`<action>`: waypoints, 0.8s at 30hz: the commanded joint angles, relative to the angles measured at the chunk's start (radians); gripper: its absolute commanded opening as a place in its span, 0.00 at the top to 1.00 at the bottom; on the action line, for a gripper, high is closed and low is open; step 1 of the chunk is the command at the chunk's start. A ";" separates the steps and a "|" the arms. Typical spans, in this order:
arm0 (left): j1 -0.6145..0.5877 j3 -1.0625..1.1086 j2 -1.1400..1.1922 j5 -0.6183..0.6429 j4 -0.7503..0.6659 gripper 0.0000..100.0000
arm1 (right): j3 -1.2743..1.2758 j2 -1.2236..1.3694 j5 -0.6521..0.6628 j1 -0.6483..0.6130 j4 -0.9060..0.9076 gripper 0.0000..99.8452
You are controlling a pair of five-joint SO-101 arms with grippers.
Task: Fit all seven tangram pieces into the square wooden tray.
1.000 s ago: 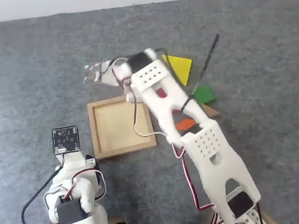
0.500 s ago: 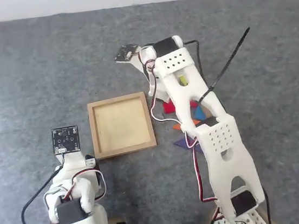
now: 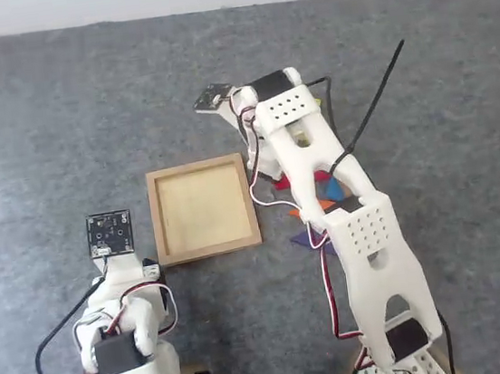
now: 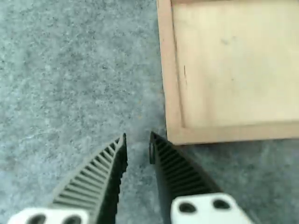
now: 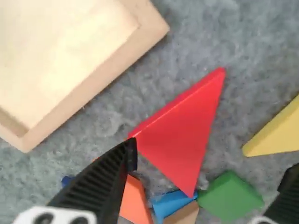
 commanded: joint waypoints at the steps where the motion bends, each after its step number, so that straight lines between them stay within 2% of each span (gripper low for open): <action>1: 0.003 -0.012 -0.018 0.000 0.003 0.92 | 0.008 0.001 -0.018 -0.035 0.013 0.55; 6: 0.002 -0.012 -0.018 0.000 0.003 0.92 | 0.029 0.041 -0.043 -0.070 0.007 0.55; 15: 0.003 -0.012 -0.018 0.000 0.003 0.92 | 0.032 0.087 -0.018 -0.007 0.002 0.55; 24: 0.003 -0.012 -0.018 0.000 0.003 0.92 | 0.028 0.097 -0.014 -0.001 0.015 0.55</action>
